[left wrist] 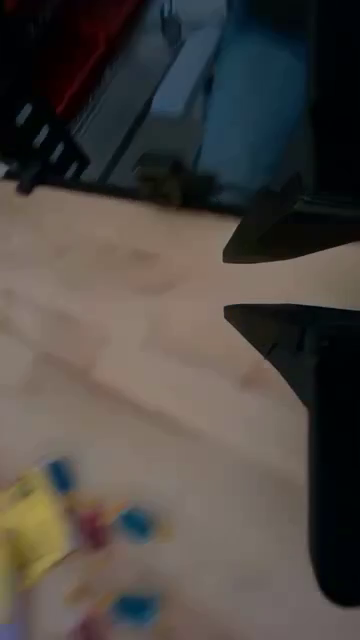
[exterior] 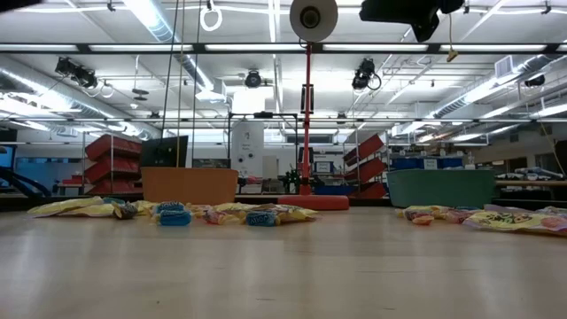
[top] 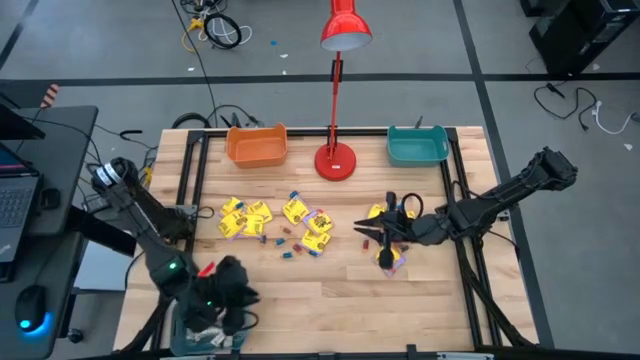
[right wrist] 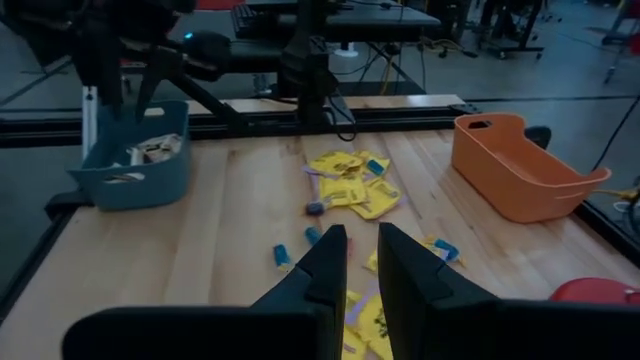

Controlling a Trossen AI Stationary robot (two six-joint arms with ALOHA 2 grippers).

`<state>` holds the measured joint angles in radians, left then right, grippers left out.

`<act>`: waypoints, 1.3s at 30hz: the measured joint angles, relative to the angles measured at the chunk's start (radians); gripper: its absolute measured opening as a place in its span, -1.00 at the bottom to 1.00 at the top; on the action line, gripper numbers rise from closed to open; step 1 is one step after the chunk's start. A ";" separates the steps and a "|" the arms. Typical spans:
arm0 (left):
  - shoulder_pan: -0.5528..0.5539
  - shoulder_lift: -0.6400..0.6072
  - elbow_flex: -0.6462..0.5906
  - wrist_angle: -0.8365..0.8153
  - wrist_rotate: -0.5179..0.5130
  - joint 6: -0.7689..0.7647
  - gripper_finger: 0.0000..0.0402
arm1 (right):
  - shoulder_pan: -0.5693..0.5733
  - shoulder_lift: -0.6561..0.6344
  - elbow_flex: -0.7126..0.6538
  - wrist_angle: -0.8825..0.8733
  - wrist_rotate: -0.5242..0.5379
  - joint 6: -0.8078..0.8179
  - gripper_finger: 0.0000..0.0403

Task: Sort candy
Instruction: Put the small blue candy into the green bin

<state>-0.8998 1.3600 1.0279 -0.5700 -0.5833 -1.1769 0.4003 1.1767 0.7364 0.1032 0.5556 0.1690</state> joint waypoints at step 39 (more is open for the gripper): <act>0.916 -0.001 -0.001 0.038 0.310 1.406 -0.61 | -0.463 0.180 0.158 -0.188 -0.288 -0.093 -0.76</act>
<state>0.0160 1.3594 1.0270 -0.5316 -0.2733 0.2292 -0.0628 1.3571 0.8945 -0.0848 0.2677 0.0760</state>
